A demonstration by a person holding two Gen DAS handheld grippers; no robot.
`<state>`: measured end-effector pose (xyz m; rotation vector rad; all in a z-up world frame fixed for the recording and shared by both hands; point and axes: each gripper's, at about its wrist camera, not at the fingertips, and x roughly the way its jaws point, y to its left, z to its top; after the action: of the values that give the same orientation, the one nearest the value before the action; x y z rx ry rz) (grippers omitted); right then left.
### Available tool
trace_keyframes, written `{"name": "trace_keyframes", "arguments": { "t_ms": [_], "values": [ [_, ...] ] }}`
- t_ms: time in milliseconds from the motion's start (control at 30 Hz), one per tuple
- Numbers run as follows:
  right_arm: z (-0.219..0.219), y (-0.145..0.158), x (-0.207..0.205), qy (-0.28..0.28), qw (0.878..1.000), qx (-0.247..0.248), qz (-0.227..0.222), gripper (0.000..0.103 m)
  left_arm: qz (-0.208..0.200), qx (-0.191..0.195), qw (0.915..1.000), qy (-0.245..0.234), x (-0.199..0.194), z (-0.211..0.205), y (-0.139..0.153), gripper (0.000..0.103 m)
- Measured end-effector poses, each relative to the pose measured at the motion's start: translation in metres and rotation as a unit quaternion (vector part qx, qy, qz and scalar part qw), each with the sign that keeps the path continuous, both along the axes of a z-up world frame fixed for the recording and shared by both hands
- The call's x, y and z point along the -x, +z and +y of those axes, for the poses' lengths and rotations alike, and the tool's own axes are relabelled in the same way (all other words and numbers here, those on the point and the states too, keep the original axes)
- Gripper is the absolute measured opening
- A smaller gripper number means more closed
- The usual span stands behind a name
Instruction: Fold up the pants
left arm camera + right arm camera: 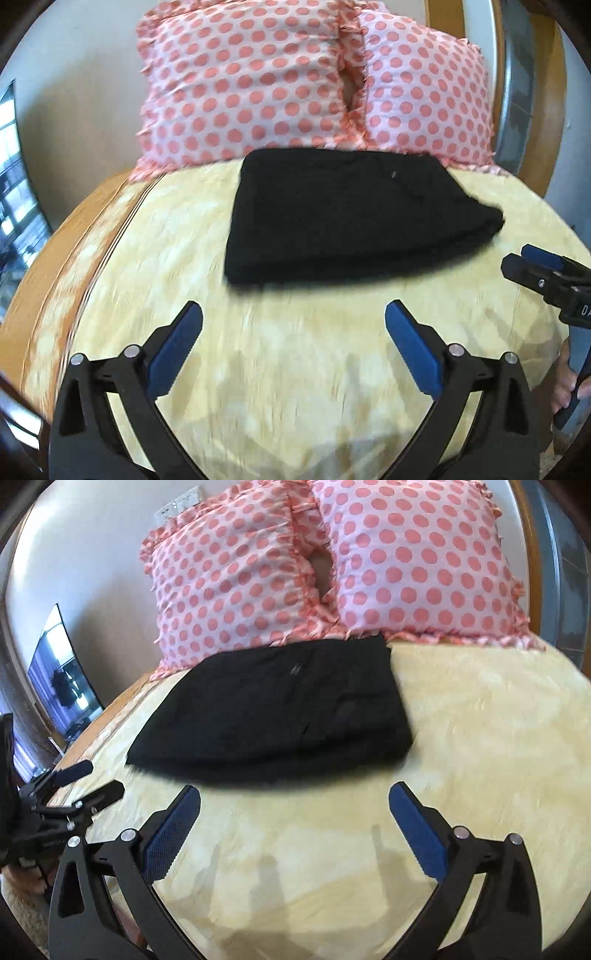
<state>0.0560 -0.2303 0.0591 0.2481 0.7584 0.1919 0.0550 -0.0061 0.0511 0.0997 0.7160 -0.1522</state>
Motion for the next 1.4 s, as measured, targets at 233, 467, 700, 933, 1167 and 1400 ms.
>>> {"name": "trace_keyframes", "arguments": {
  "t_ms": [233, 467, 700, 933, 1167, 1400],
  "values": [
    [0.027, -0.018, 0.019, -0.017, 0.997, 0.075, 0.005, 0.102, 0.008, -0.018, 0.9995, 0.024, 0.026, 0.0, -0.026, 0.099],
    [0.039, -0.027, 0.034, -0.043, 0.992, 0.118, -0.02, 0.102, 0.004, 0.005, 0.9992, 0.041, 0.03, 0.005, -0.031, 0.101],
    [0.04, -0.029, 0.037, -0.051, 0.991, 0.118, -0.035, 0.102, -0.016, 0.008, 0.9985, 0.051, 0.036, 0.004, -0.034, 0.101],
    [0.04, -0.03, 0.038, -0.054, 0.991, 0.118, -0.038, 0.102, -0.017, 0.009, 0.9985, 0.051, 0.037, 0.004, -0.034, 0.101],
    [0.04, -0.03, 0.039, -0.056, 0.991, 0.118, -0.039, 0.102, -0.018, 0.008, 0.9985, 0.051, 0.037, 0.004, -0.034, 0.101],
    [0.04, -0.03, 0.039, -0.055, 0.991, 0.118, -0.039, 0.102, -0.018, 0.009, 0.9985, 0.051, 0.037, 0.004, -0.034, 0.101]
  ]
}}
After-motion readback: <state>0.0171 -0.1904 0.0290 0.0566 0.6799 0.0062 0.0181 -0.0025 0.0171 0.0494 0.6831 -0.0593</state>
